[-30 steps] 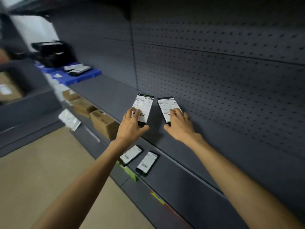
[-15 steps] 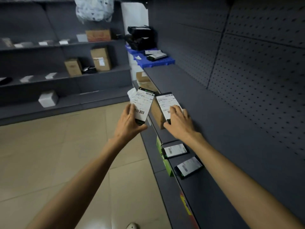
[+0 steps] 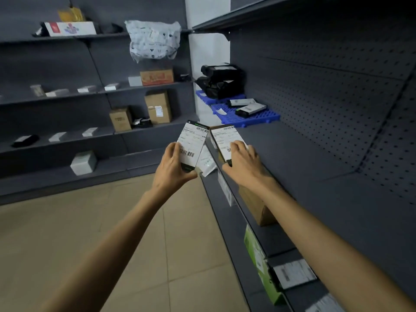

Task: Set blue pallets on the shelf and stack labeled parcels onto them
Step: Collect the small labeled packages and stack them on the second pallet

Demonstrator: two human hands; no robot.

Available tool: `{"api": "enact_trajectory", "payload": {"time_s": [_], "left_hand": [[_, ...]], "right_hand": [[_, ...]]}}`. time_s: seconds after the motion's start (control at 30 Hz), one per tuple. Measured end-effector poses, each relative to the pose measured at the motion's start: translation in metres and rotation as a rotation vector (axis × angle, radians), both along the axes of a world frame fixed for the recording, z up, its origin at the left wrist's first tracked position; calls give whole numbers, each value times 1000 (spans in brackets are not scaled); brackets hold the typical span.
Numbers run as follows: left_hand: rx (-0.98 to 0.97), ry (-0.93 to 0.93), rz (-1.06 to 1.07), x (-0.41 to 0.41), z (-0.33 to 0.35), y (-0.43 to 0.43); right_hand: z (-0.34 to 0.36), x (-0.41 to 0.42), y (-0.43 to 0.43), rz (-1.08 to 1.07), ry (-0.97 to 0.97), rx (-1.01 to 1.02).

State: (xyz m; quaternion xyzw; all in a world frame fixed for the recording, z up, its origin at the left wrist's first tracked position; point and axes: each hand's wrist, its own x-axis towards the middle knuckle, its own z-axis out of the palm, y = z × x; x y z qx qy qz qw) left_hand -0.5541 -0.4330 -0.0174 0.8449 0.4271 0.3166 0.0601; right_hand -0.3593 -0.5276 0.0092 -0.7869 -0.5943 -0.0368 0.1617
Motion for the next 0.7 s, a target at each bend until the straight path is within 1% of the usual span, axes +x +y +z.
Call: {"api": "enact_trajectory", "payload": {"time_s": [0.17, 0.37, 0.57, 0.7], "left_hand": [[-26, -8, -47, 17, 2, 86], [-39, -43, -104, 58, -5, 176], [-47, -61, -157, 116, 4, 288], [-46, -4, -197, 159, 21, 369]], "right_hand": [[-2, 11, 75, -48, 4, -11], [-2, 49, 167, -85, -10, -1], [4, 109, 282, -108, 1, 34], [17, 161, 355, -168, 15, 50]]}}
